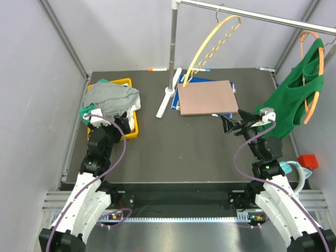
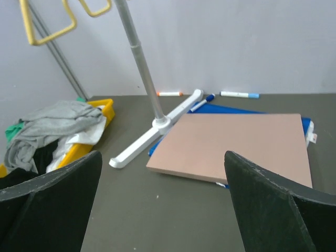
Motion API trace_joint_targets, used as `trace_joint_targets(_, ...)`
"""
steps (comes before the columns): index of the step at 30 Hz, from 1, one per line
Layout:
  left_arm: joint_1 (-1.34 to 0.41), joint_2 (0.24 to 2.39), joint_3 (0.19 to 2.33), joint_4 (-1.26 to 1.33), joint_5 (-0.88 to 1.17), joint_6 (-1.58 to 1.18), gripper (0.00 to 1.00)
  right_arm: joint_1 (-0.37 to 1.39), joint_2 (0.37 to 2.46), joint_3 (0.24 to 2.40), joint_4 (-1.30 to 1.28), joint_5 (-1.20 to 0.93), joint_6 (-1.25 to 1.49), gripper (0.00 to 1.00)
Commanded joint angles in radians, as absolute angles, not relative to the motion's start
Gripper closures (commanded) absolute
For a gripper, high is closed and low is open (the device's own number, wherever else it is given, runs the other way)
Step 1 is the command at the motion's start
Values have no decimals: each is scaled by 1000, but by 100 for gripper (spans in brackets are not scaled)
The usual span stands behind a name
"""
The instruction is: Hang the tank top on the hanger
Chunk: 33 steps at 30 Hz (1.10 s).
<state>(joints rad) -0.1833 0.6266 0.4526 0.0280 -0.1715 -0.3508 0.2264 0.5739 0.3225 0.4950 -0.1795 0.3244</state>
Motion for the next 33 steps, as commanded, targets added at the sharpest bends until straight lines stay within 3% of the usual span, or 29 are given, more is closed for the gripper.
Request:
trace_joint_targets(1, -181, 634, 485, 17, -247, -362, 1, 227, 551, 319, 453, -127, 304, 0)
trace_joint_targets(10, -181, 681, 544, 53, -362, -269, 1, 227, 546, 322, 416, -98, 305, 0)
trace_joint_targets(18, -163, 1084, 894, 40, -471, -154, 1, 226, 594, 333, 405, -103, 310, 0)
trace_joint_targets(24, -68, 1242, 971, 41, -327, -161, 3, 227, 603, 336, 394, -86, 314, 0)
trace_joint_targets(33, -46, 1373, 905, 84, -255, -163, 16, 227, 646, 344, 396, -77, 328, 0)
